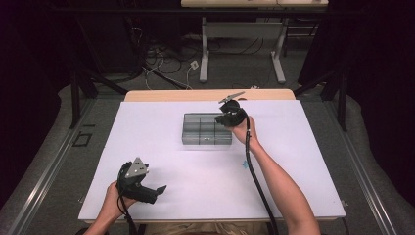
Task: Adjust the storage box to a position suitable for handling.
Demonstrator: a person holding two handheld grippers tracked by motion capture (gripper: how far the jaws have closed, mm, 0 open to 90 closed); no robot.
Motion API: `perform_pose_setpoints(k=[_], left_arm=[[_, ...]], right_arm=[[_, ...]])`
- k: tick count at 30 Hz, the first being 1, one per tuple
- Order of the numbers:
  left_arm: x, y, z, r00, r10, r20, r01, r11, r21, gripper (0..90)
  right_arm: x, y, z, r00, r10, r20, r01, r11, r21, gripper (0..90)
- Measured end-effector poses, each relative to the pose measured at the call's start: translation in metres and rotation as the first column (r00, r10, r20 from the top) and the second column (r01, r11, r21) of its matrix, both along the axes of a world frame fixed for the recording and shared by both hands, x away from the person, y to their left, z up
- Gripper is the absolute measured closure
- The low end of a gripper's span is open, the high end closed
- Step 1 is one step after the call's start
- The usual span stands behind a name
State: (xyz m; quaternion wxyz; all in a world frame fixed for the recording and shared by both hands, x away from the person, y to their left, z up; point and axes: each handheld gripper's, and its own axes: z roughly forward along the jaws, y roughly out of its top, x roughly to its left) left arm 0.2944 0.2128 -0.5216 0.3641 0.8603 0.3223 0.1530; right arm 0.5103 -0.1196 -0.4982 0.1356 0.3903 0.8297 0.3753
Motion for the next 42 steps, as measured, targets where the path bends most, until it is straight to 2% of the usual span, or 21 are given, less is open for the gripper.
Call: perform_pose_setpoints(k=[5, 7, 9, 15, 18, 20, 22, 25, 26, 30, 32, 37, 38, 40, 41, 42], left_arm=[[0.000, 0.000, 0.000, 1.0000, 0.000, -0.001, 0.000, 1.0000, -0.003, 0.3], [0.000, 0.000, 0.000, 1.0000, -0.001, 0.002, 0.001, 1.0000, -0.001, 0.4], [-0.001, 0.000, 0.000, 1.0000, -0.001, 0.001, 0.001, 1.0000, -0.001, 0.3], [-0.001, 0.000, 0.000, 1.0000, 0.000, -0.006, 0.000, 1.0000, -0.006, 0.4], [-0.001, -0.001, 0.000, 0.9999, -0.006, -0.011, 0.006, 1.0000, 0.003, 0.4], [-0.001, -0.001, 0.000, 0.9999, -0.009, -0.009, 0.009, 1.0000, 0.001, 0.4], [-0.001, 0.000, 0.000, 0.9999, -0.009, -0.006, 0.009, 1.0000, -0.001, 0.4], [-0.001, 0.000, -0.001, 0.9999, -0.011, -0.003, 0.011, 0.9999, -0.003, 0.4], [-0.001, 0.000, -0.001, 0.9999, -0.011, -0.005, 0.011, 0.9999, -0.003, 0.4], [-0.001, -0.001, -0.001, 0.9999, -0.010, -0.010, 0.010, 0.9999, -0.002, 0.4], [0.000, -0.001, 0.000, 0.9995, -0.018, -0.027, 0.018, 0.9998, 0.005, 0.5], [-0.001, -0.001, 0.000, 0.9993, -0.024, -0.028, 0.024, 0.9996, 0.012, 0.5], [-0.001, -0.001, -0.001, 0.9998, -0.018, -0.012, 0.018, 0.9998, -0.003, 0.5], [0.000, -0.001, -0.001, 0.9994, -0.024, -0.023, 0.025, 0.9997, 0.005, 0.5], [0.000, -0.002, -0.002, 0.9998, -0.017, -0.011, 0.017, 0.9998, 0.008, 0.6], [0.000, -0.002, -0.002, 0.9998, -0.021, -0.008, 0.021, 0.9998, 0.005, 0.7]], right_arm=[[0.014, 0.006, 0.001, 0.9990, -0.045, 0.005, 0.045, 0.9990, -0.006, 90.0], [0.017, 0.007, 0.000, 0.9990, -0.046, 0.003, 0.046, 0.9990, 0.000, 90.0], [0.024, 0.010, 0.001, 0.9979, -0.064, 0.002, 0.064, 0.9978, -0.018, 90.0], [0.035, 0.014, 0.000, 0.9955, -0.095, 0.002, 0.095, 0.9951, -0.027, 90.0], [0.041, 0.020, -0.002, 0.9945, -0.101, 0.028, 0.102, 0.9940, -0.038, 90.0], [0.044, 0.023, -0.003, 0.9941, -0.108, 0.010, 0.108, 0.9932, -0.044, 90.0], [0.048, 0.026, -0.004, 0.9930, -0.117, 0.013, 0.118, 0.9926, -0.029, 90.0], [0.050, 0.029, -0.004, 0.9919, -0.127, 0.009, 0.127, 0.9910, -0.042, 90.0], [0.054, 0.032, -0.006, 0.9919, -0.127, 0.008, 0.127, 0.9900, -0.061, 90.0], [0.060, 0.035, -0.007, 0.9894, -0.145, 0.000, 0.145, 0.9884, -0.045, 90.0], [0.062, 0.038, -0.008, 0.9874, -0.158, -0.011, 0.157, 0.9856, -0.063, 90.0], [0.066, 0.044, -0.014, 0.9866, -0.162, -0.021, 0.159, 0.9831, -0.091, 90.0], [0.068, 0.045, -0.017, 0.9851, -0.171, -0.022, 0.168, 0.9818, -0.088, 90.0], [0.070, 0.045, -0.018, 0.9838, -0.176, -0.033, 0.173, 0.9810, -0.088, 90.0], [0.070, 0.045, -0.018, 0.9832, -0.179, -0.038, 0.174, 0.9803, -0.092, 90.0], [0.071, 0.045, -0.017, 0.9832, -0.176, -0.047, 0.169, 0.9780, -0.122, 90.0]])
